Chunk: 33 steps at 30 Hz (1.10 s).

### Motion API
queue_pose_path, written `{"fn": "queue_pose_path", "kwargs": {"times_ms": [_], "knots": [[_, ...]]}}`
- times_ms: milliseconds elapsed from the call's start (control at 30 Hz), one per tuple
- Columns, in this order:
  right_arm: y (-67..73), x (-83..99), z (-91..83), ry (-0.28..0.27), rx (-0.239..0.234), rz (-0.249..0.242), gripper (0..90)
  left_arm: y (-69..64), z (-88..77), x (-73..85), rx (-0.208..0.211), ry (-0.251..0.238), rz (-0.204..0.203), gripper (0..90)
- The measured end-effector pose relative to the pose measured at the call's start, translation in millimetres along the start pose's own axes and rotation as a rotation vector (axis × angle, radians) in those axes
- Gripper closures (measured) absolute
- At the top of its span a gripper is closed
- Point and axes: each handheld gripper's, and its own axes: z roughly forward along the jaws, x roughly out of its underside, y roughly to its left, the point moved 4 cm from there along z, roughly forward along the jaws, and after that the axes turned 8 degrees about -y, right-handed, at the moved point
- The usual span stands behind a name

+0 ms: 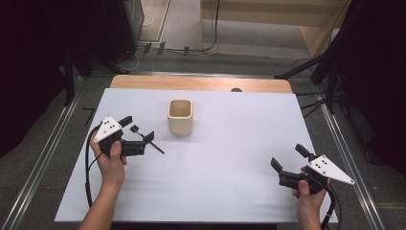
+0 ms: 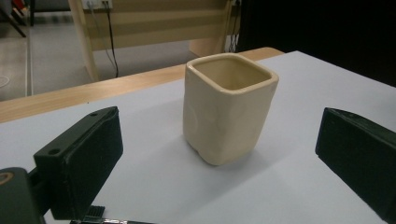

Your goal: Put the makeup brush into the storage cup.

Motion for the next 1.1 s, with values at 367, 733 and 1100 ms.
{"fn": "queue_pose_path", "kwargs": {"times_ms": [367,733,1100], "knots": [[-0.1,1.8,0.4,0.006,-0.001,-0.008,1.4,8.1,12.0,-0.2,-0.022,0.065,-0.03,1.4],[1.8,5.7,3.9,0.028,-0.004,-0.009,1.4,19.1,25.5,2.1,-0.053,0.173,-0.066,5.1],[1.2,8.3,5.3,0.04,0.002,-0.002,1.6,26.3,37.5,8.2,-0.078,0.348,-0.083,5.5]]}}
